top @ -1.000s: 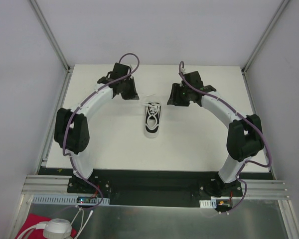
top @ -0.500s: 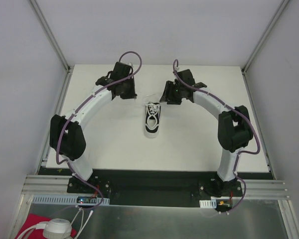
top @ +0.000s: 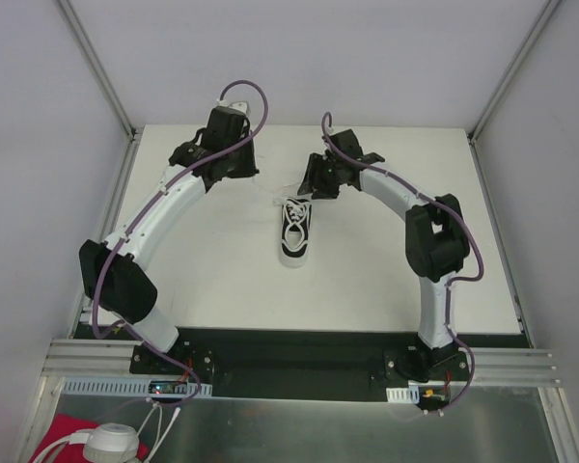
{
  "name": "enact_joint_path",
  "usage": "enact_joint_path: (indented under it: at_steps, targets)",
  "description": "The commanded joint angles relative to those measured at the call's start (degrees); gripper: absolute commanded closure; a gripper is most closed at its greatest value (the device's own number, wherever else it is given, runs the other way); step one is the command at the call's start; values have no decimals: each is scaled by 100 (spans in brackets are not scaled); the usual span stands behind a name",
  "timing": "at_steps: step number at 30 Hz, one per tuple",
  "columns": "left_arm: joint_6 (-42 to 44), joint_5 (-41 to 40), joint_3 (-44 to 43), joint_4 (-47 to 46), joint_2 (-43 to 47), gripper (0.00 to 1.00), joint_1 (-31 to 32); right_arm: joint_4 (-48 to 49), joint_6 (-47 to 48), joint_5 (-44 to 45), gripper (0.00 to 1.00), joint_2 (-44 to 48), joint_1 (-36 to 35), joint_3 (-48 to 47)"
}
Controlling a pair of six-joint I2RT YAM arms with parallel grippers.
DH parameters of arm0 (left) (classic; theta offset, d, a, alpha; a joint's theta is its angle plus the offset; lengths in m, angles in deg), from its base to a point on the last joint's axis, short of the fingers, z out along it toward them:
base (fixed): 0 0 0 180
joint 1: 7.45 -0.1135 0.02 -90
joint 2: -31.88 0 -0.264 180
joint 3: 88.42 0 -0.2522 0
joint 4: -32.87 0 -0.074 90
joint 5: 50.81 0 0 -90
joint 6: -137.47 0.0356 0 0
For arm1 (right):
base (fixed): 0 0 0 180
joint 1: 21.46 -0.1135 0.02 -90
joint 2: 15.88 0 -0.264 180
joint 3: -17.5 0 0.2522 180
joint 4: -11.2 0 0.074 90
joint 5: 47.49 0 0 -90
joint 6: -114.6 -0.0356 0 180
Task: Tie the shoes
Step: Cross the shoelace with the shoelace.
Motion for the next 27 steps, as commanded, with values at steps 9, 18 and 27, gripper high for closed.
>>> enact_joint_path:
  at_steps: [9,18,27]
  targets:
    - [113,-278,-298,73,310,100,-14,-537,164,-318,57,-584,-138,-750]
    - [148,-365,-325,73,468,100,-5,-589,217,-230,88,-584,-130,-732]
    - [165,-453,-246,82,591,100,-14,-370,296,26,99,145,-103,-583]
